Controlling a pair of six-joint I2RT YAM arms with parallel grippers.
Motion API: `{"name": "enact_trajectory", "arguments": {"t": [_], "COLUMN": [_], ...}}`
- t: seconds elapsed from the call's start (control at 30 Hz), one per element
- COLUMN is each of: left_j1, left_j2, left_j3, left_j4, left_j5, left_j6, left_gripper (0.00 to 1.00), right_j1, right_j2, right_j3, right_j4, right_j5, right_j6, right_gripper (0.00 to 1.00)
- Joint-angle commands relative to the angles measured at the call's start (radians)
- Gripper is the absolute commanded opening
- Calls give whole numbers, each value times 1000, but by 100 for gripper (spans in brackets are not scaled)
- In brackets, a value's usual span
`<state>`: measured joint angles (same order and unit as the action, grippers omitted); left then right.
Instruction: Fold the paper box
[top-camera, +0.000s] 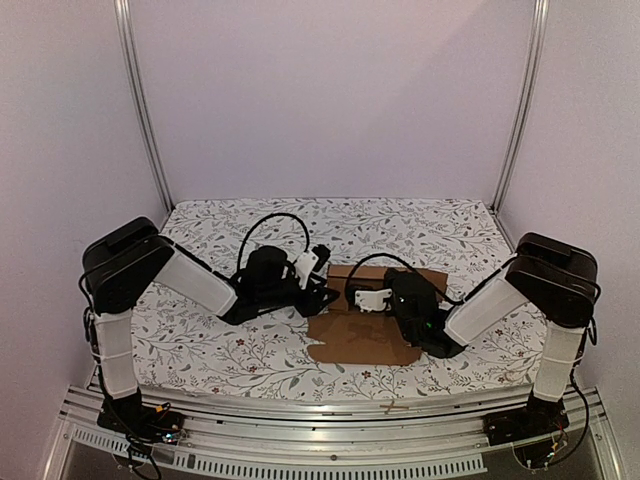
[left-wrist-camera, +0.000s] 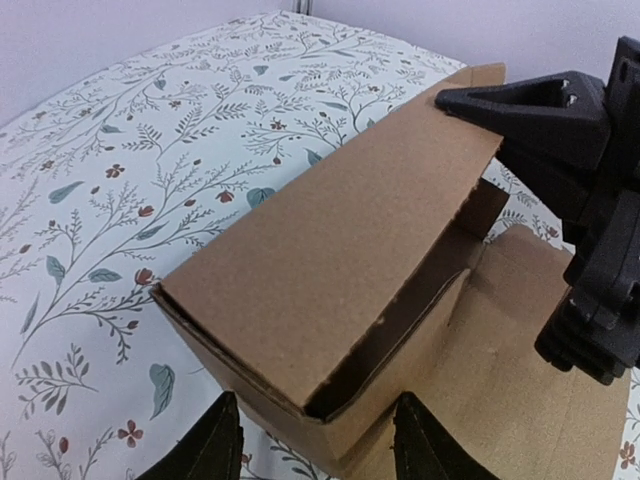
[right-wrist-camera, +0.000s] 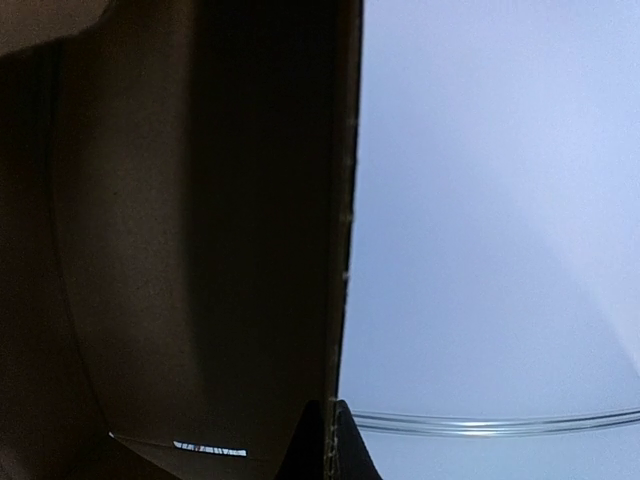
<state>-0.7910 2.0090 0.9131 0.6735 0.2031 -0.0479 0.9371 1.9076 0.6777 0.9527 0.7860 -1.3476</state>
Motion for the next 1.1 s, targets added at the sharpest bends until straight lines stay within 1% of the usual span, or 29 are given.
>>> {"name": "enact_trajectory", "arguments": {"t": [0.0,0.1,0.2,0.3,0.47,0.57,0.63,0.8,0.93,0.97,1.07], "left_j1": [-23,-37,-47,-52,-53,-53,-54,-57,-57,-57,-60], "left_j2": [-1,12,37,75,135,148,150,157,176,180,196], "left_j3": [-26,-30,-45,-35,26,36,24,-5,15,28,50], "left_j4": [53,75,154,223,202,215,252,361,392,380,359], "left_j5": [-105,-192,-250,-239,-253,-260,-273,-295,-302,-310,-310], "left_j6": [-36,-60,-83,-79,-72,-77,-85,-86,-79,-86,-88], "left_gripper": [50,51,53,58,57,52,48,39,34,35,47], "right_j1": [18,18,17,18,19,19,18,18,19,20,18], "right_j2": [38,52,59,67,75,60,48,45,41,39,29], "right_j3": [22,29,31,31,37,39,45,55,66,70,80], "right_j4": [18,54,58,53,45,7,-28,-56,-101,-112,-150], "right_j5": [31,49,54,54,61,61,61,61,59,59,55], "right_j6": [14,6,2,6,15,41,69,84,111,118,144], "right_gripper": [0,0,0,0,0,0,0,0,0,0,0]}}
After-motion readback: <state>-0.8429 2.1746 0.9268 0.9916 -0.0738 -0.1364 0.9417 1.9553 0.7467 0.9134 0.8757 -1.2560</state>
